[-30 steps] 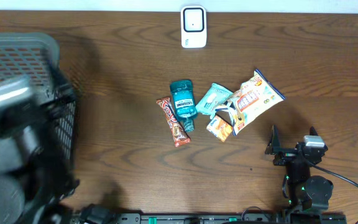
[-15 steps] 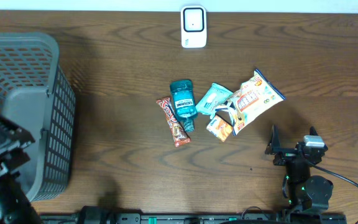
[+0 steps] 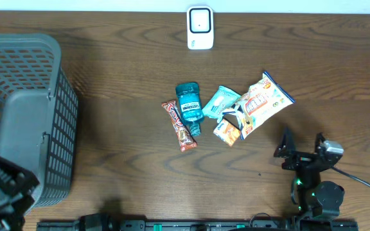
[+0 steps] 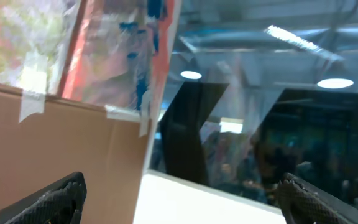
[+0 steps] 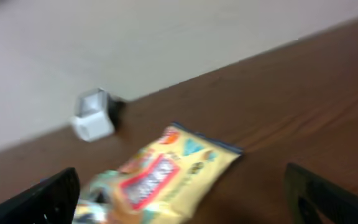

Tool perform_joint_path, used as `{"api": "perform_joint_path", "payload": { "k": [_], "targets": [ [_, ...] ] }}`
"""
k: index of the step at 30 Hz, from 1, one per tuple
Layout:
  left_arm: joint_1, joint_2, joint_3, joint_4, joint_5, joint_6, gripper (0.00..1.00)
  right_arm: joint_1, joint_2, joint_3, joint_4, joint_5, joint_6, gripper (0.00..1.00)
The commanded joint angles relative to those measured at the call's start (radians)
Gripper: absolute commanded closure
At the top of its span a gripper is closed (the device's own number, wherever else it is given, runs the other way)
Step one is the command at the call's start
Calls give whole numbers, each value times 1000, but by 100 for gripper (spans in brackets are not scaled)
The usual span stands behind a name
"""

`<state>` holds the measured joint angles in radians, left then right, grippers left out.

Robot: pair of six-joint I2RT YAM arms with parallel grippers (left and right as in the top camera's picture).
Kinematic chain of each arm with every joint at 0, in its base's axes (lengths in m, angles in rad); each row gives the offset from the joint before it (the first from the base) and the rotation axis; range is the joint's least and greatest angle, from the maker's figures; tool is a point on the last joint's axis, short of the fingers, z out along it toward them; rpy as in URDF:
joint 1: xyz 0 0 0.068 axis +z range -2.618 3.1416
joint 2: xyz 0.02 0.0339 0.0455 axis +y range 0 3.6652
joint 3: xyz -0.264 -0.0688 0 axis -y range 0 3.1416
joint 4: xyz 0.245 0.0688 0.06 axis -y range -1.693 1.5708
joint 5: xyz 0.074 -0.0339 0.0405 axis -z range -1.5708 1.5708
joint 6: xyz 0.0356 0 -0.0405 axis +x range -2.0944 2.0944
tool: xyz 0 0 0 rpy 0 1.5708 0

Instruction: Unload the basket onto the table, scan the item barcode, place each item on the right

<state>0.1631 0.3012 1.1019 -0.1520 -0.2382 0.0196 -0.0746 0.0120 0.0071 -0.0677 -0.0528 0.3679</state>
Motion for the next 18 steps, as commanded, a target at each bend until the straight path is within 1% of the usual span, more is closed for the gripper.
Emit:
{"api": "perform_joint_path", "payload": {
  "k": [1,3,5,11,18],
  "targets": [
    [7,-39,15,-1,78,-64,2,-2,-5,-2,9,-161,323,1],
    [7,-53,15,-1,78,-70,2,-2,-5,-2,18,-275,351,1],
    [7,-67,15,-4,78,-70,2,-2,-5,-2,23,-386,350,1],
    [7,-113,15,-5,78,-70,2,-2,-5,-2,22,-639,349,1],
    [1,-164,15,-5,78,-70,2,-2,-5,-2,14,-764,350,1]
  ]
}}
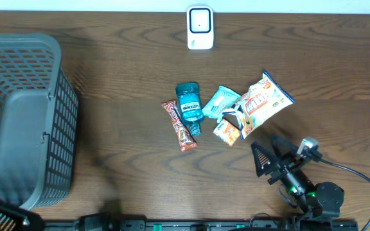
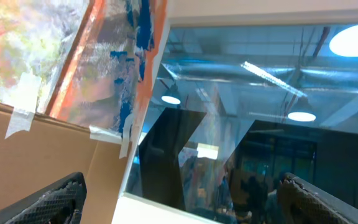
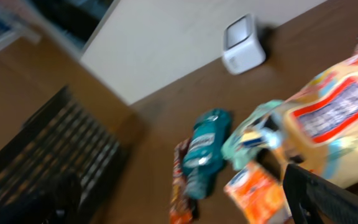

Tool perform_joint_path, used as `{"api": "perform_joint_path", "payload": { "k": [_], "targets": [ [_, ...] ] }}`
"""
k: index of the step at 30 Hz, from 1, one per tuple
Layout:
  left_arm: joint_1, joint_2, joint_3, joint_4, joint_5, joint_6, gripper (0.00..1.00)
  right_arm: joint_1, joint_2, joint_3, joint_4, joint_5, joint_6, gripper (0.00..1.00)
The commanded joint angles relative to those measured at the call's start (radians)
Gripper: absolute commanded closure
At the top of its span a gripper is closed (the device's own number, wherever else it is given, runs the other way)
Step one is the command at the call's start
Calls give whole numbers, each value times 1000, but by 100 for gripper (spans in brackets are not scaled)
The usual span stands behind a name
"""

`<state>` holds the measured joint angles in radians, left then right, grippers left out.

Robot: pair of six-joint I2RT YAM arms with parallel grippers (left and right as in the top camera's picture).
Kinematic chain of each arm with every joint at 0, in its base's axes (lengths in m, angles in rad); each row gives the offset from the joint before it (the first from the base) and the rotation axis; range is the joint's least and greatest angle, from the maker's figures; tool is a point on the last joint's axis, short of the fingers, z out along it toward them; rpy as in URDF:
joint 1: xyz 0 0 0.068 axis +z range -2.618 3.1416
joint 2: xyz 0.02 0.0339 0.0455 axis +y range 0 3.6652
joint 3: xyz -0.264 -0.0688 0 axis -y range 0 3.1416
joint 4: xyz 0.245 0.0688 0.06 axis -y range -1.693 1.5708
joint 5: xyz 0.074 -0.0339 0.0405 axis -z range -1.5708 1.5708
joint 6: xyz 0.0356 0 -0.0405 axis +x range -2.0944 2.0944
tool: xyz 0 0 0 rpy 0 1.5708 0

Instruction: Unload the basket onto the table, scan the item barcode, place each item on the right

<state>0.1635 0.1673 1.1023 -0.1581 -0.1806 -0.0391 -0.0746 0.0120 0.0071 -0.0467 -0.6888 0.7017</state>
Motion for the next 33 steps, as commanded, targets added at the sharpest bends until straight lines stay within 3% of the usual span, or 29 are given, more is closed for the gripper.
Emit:
{"api": "perform_joint_path", "payload": {
  "k": [1,10,15,33],
  "targets": [
    [1,-36,14,2,20,-11,2,-2,-5,-2,-11,-144,16,1],
    [-11,-115,11,-2,20,-11,2,-2,-5,-2,-17,-272,18,1],
    [-36,-165,0,-1,14,-11,2,-2,-5,-2,-17,-291,119,1],
    [-53,-164,-32,12,8,-11,2,-2,-5,-2,-18,-362,184,1]
  ]
}}
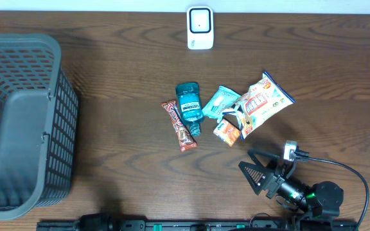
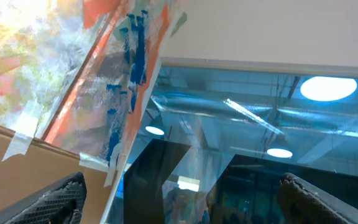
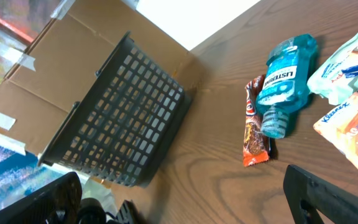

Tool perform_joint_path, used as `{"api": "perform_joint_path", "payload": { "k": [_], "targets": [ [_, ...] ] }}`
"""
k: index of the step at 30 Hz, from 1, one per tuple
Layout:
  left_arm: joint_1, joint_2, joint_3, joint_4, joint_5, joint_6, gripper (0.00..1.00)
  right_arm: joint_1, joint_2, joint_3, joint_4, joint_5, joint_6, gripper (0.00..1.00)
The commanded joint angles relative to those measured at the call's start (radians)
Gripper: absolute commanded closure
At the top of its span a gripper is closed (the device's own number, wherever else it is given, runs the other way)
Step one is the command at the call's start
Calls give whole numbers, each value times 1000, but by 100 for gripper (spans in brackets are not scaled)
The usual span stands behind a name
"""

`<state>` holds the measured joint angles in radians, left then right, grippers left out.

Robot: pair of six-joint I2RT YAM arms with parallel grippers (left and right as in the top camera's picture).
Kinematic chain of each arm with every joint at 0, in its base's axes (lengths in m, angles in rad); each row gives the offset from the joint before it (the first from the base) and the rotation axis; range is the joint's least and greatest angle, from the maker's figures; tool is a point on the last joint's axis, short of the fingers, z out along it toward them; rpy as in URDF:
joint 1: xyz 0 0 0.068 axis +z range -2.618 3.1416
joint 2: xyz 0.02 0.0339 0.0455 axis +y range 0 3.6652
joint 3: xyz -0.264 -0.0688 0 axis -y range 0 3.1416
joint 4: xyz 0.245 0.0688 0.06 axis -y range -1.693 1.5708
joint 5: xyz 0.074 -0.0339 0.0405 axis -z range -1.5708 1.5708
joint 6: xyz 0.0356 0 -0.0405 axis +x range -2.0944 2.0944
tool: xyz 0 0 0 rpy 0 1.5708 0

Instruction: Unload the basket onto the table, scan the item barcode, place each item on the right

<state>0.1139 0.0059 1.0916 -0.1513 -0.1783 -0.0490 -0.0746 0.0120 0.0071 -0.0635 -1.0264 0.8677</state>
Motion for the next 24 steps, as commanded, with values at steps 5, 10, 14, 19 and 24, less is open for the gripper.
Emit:
{"api": "perform_joint_path", "payload": {
  "k": [5,10,14,19,24],
  "targets": [
    [-4,0,-76,-2,6,-1,2,-2,-5,-2,-23,-14,10,1],
    [-4,-3,-144,3,8,-2,2,-2,-4,-2,-34,-4,-46,1],
    [-4,-3,-201,9,39,-21,2,-2,-4,-2,-34,-5,-46,1],
    [-3,-2,-326,33,41,-28,2,-2,-4,-2,-34,-4,-46,1],
    [-3,-2,-386,-134,134,-93,2,-2,-4,-2,-36,-34,-45,1]
  ]
}}
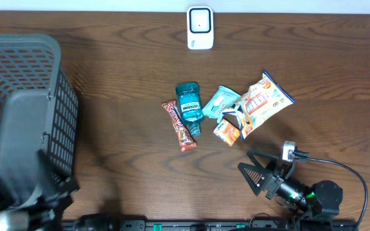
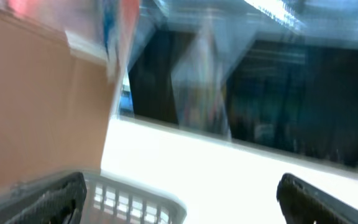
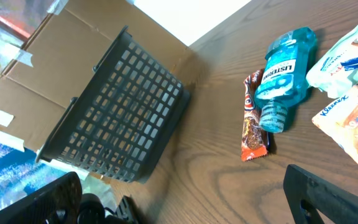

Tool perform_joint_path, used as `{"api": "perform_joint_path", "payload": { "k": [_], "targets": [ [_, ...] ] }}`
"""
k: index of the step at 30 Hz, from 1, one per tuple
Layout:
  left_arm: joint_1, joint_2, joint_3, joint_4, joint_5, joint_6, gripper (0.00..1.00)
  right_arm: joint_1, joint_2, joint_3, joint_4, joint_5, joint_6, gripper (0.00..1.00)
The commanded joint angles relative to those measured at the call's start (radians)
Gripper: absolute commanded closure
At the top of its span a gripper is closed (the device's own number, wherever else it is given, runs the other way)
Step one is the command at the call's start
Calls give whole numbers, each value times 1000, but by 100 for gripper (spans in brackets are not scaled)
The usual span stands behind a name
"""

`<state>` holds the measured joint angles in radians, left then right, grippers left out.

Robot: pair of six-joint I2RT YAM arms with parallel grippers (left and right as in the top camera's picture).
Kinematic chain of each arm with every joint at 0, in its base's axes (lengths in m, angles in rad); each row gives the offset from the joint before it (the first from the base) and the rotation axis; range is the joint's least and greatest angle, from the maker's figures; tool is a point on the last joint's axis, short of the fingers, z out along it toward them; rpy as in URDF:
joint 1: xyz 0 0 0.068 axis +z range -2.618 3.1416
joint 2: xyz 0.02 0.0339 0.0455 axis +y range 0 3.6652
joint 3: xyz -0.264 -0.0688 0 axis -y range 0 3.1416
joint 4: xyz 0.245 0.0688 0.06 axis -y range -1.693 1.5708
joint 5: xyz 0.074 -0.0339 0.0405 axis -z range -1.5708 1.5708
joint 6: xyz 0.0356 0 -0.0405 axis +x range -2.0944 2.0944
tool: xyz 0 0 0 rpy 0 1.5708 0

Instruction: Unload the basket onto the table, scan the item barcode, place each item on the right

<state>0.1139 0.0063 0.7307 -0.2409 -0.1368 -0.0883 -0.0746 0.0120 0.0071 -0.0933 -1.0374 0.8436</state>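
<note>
A white barcode scanner [image 1: 200, 27] stands at the table's far edge. At mid-table lies a cluster: a teal mouthwash bottle [image 1: 189, 106] [image 3: 284, 68], a red candy bar [image 1: 179, 126] [image 3: 253, 124], a teal packet [image 1: 220, 101], a yellow chip bag [image 1: 265, 97] and an orange tissue packet [image 1: 227, 132] [image 3: 353, 121]. My right gripper [image 1: 246, 168] [image 3: 185, 199] hangs open and empty near the front edge, below the cluster, facing left. My left gripper [image 1: 44, 186] [image 2: 179, 199] is a blur at the front left beside the basket, open and empty.
A large grey mesh basket [image 1: 18, 122] [image 3: 117, 112] fills the table's left side; its rim [image 2: 135, 199] shows in the left wrist view. A cable [image 1: 355, 176] runs from the right arm along the front right. Bare wood lies between the basket and the cluster.
My left arm has come into the overhead view at the front left by the basket, and its camera now sees the basket rim instead of windows. The right gripper has barely shifted.
At first my right gripper stood right of the cluster facing the chip bag, with my left arm in the front-left corner. Then the right gripper had turned toward the items and the left arm was leaving view. Later the right gripper faced left. Now the left arm is back.
</note>
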Motion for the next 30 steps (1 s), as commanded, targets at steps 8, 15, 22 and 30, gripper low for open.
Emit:
{"api": "perform_joint_path", "payload": {
  "k": [8,15,22,30],
  "targets": [
    [-3,-3,-149,-73,460,-45,2,-2,-4,-2,-8,-45,-22,1],
    [-3,-2,-233,-72,549,-41,2,-2,-4,-2,-8,-38,-22,1],
    [-3,-2,-348,-54,646,-41,2,-2,-4,-2,-8,-38,-21,1],
    [-3,-2,-489,19,645,-42,2,-2,-4,-2,-8,-38,-21,1]
  ]
}}
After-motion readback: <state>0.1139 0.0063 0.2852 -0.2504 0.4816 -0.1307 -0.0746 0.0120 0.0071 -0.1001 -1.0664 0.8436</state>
